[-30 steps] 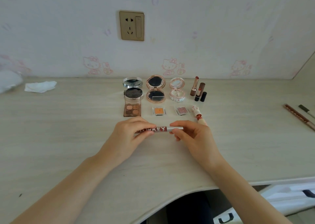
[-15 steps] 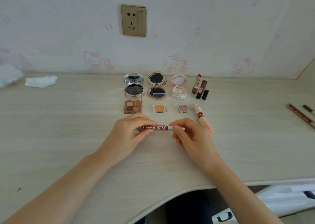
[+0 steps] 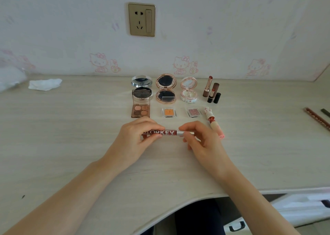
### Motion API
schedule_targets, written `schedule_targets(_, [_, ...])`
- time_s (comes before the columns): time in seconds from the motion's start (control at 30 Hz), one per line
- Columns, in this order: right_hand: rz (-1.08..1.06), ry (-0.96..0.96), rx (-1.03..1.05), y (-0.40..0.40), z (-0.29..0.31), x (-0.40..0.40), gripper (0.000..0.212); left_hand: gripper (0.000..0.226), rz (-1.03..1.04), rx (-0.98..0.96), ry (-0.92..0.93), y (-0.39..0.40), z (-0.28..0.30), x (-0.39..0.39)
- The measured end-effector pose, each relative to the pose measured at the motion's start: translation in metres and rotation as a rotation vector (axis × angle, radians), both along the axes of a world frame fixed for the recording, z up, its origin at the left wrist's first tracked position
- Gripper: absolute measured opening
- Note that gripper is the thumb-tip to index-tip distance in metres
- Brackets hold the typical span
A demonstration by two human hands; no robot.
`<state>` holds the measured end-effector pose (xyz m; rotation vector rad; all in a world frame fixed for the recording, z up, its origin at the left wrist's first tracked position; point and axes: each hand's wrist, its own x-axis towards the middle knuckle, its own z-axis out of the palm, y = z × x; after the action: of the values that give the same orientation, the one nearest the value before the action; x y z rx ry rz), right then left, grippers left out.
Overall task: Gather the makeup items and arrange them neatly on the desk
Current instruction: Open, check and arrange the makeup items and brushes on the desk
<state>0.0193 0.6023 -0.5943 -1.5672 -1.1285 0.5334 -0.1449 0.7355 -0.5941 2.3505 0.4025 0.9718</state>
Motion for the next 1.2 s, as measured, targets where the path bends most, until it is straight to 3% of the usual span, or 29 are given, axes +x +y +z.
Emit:
schedule_targets(0.13, [0.001, 0.057, 0.053, 0.0005, -0.0035, 0.0013, 0.027, 0.022, 0.014, 0.008, 0.006, -0.0007, -0.0001, 0.0002])
schedule_targets(0.27, [-0.035, 0.106, 0.025, 0.0021, 0.0002, 0.0001, 0.012, 0.022, 0.008, 0.006, -0.002, -0.0031, 0.0015, 0.0005])
schedule_targets(0.47, [0.042, 0.007, 0.018, -0.0014, -0.0003, 0.0015, 0.033, 0.021, 0.035, 0.000, 0.012, -0.0005, 0.0007, -0.0008])
schedule_targets(0.67, [-0.030, 0.161, 0.065, -0.0001, 0.0008, -0.0001, 0.014, 0.019, 0.042, 0.015, 0.007, -0.0024, -0.0002, 0.0013])
schedule_targets(0.83, [0.024, 0.052, 0.034, 0.0001, 0.0000, 0.0038, 0.025, 0.019, 0.045, 0.010, 0.014, -0.0012, -0.0002, 0.0001])
schedule_targets(0.93, [0.026, 0.096, 0.066, -0.0004, -0.0004, 0.0046, 0.030, 0.018, 0.047, 0.010, 0.014, -0.0027, 0.0005, 0.0005])
schedule_targets(1.2, [-0.065, 0.150, -0.022, 0.0023, 0.0043, -0.0018, 0.011, 0.018, 0.059, 0.010, -0.010, -0.0035, 0.0002, 0.0003])
